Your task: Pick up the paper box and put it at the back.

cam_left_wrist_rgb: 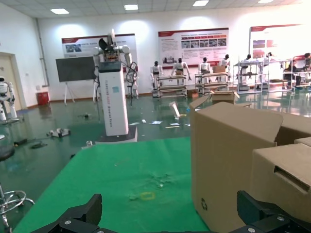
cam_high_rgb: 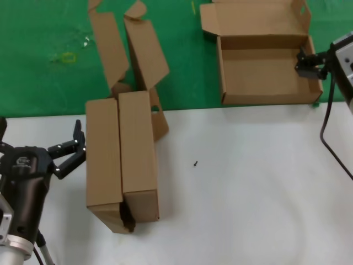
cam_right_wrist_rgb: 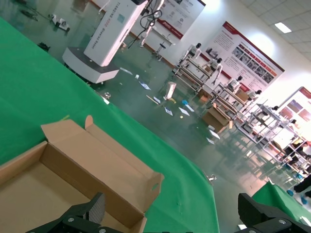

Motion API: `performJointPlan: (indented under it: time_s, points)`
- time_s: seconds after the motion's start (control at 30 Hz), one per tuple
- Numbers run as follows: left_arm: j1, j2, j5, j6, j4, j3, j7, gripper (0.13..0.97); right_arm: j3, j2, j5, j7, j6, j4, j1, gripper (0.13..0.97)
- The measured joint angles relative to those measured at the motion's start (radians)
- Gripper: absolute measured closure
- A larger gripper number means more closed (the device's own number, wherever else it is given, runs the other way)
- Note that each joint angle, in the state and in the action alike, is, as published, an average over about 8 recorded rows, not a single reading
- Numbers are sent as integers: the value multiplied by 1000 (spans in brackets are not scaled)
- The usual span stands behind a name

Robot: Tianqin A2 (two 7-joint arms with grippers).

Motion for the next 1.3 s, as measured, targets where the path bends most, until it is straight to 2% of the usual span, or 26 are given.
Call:
performJointPlan:
  time_s: [0.2,0.4,1.3]
  points:
    - [-1,-6,-1,0,5,6,-9,132,-7,3,19,-4,13,-3,-6,129]
    - [-8,-20,3,-11,18,16,-25,132,-25,18,90,-28,41,-8,-30,129]
    - [-57,-119,34,-89,104,85,-134,132,-145,124,581,-191,240,-42,-192,129]
